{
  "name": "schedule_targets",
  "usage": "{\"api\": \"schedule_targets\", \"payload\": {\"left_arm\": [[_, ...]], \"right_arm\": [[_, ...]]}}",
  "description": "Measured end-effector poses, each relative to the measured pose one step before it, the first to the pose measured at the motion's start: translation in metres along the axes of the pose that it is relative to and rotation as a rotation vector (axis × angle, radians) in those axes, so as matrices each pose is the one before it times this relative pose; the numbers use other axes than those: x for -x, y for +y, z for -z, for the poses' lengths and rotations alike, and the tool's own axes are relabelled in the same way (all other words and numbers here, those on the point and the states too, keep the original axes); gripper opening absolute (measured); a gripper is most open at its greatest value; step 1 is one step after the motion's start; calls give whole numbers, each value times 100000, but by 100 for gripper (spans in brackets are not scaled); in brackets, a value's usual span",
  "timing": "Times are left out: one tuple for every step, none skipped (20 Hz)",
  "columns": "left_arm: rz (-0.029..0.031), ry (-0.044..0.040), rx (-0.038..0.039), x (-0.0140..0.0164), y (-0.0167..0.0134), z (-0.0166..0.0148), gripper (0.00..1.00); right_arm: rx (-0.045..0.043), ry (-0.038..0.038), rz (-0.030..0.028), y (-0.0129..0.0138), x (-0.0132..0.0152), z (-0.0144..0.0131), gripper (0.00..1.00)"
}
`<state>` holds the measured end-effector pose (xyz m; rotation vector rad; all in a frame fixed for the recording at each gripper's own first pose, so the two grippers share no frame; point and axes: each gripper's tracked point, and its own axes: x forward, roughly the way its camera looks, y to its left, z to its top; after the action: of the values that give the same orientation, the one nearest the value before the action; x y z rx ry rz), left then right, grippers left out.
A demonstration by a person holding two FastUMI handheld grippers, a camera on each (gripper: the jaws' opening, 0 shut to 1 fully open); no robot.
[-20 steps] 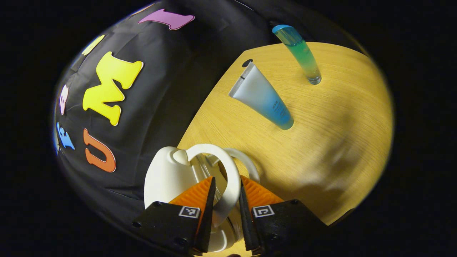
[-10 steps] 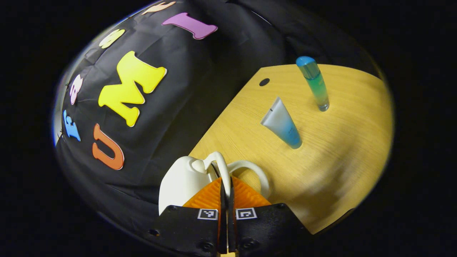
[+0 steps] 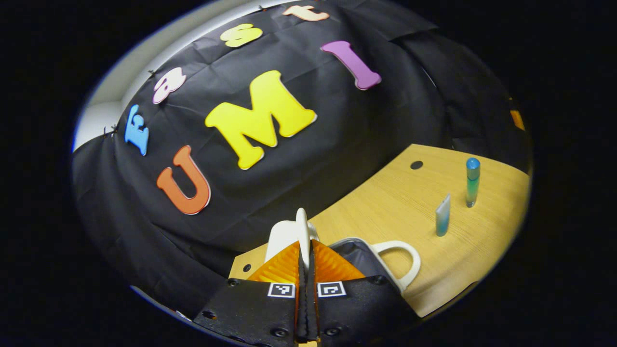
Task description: First open the suitcase, pack the skin care products into it, and then close the suitcase.
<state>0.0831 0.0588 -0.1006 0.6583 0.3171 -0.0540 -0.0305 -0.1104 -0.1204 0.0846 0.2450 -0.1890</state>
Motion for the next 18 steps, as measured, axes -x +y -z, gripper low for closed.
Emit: {"api": "schedule_targets", "payload": {"left_arm": [[-1655,-2043,3406,13,1915,11,3],[-1009,-2153,3528,-180,1909,252,2],[-615,-2540,3131,-221,2038,290,3],[-751,-1744,2865,-398,1944,451,3],[-1397,-1598,1935,-225,2133,498,2],[-2096,-901,1166,-195,1952,653,3],[-2521,-248,1128,-134,2014,938,7],[-2543,287,1478,-182,1825,1163,3],[-2589,272,1380,-282,1890,1132,3],[-2817,880,1471,-424,1825,1375,3],[-3007,1924,1439,-658,1649,1533,3],[-2795,2823,2286,-949,1510,1604,3],[-2102,2912,3701,-903,1575,1835,3],[-1842,3463,4807,-683,1496,1714,3],[-1596,4312,5177,-787,1232,1770,3],[-1586,4981,5495,-1313,1162,2202,3],[-1218,4103,4255,-986,849,1668,3],[-1191,5015,4837,-1091,980,1998,3]], "right_arm": [[643,-2,-516,673,149,-126,80],[476,-273,-557,648,126,-139,80],[466,-242,-323,655,184,-246,80],[588,-92,-228,652,213,-76,80],[995,106,14,599,251,-40,80],[931,327,-146,646,216,92,80],[923,479,-223,705,239,42,80],[1035,224,-8,658,256,2,80],[636,151,129,619,152,-67,80],[458,449,61,666,105,-36,80],[317,422,173,685,88,-67,80],[448,8,287,539,181,-171,80],[865,144,459,498,125,-72,80],[1054,384,532,446,210,165,80],[1013,842,528,360,210,196,80],[981,1011,271,428,205,229,80],[1251,955,240,326,263,194,80],[1521,882,80,295,77,228,80]]}}
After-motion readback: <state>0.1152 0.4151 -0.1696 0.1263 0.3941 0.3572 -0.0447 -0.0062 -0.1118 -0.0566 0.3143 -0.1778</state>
